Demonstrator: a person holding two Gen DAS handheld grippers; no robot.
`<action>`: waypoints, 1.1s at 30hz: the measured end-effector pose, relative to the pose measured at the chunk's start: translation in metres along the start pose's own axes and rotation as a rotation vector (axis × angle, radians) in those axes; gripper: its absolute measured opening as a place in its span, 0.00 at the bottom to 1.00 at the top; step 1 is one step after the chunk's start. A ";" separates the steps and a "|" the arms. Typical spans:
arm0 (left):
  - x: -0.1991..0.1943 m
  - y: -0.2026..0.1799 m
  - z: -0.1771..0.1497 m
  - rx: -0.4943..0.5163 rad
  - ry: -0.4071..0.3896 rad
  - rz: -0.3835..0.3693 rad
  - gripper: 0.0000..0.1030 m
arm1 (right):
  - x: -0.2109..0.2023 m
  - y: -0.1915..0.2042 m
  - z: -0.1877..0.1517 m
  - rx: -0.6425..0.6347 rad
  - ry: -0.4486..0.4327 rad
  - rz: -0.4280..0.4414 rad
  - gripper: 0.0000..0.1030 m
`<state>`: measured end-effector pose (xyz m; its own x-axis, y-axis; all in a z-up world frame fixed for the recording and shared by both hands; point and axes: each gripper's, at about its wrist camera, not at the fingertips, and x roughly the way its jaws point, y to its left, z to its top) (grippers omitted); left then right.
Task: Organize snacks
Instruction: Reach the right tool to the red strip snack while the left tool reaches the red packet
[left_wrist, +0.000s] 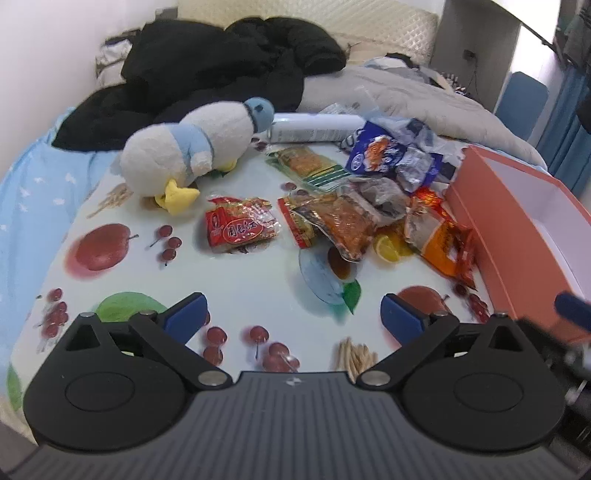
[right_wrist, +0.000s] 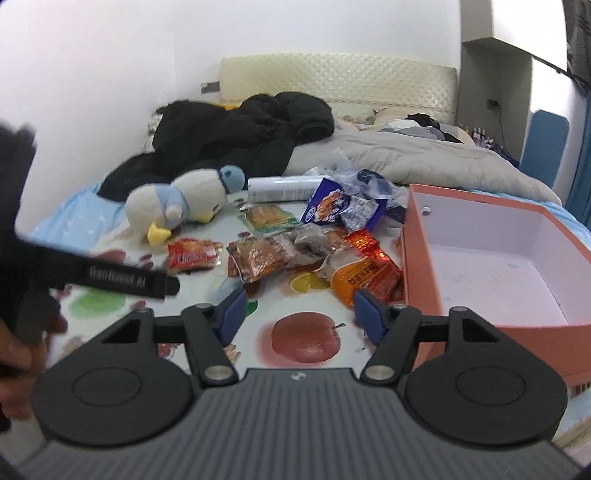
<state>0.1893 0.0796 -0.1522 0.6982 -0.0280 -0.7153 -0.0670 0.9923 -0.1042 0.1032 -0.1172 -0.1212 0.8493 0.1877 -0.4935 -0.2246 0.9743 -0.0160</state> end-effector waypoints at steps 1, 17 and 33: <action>0.006 0.003 0.003 -0.008 -0.001 -0.007 0.96 | 0.006 0.004 -0.002 -0.017 0.003 -0.002 0.60; 0.138 0.041 0.044 -0.113 0.035 0.088 0.97 | 0.112 0.010 -0.027 -0.210 0.104 -0.224 0.52; 0.208 0.042 0.064 -0.077 0.022 0.163 0.95 | 0.169 0.003 -0.042 -0.424 0.100 -0.361 0.45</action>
<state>0.3776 0.1237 -0.2612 0.6577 0.1292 -0.7421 -0.2335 0.9716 -0.0378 0.2261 -0.0872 -0.2417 0.8633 -0.1807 -0.4713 -0.1183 0.8353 -0.5369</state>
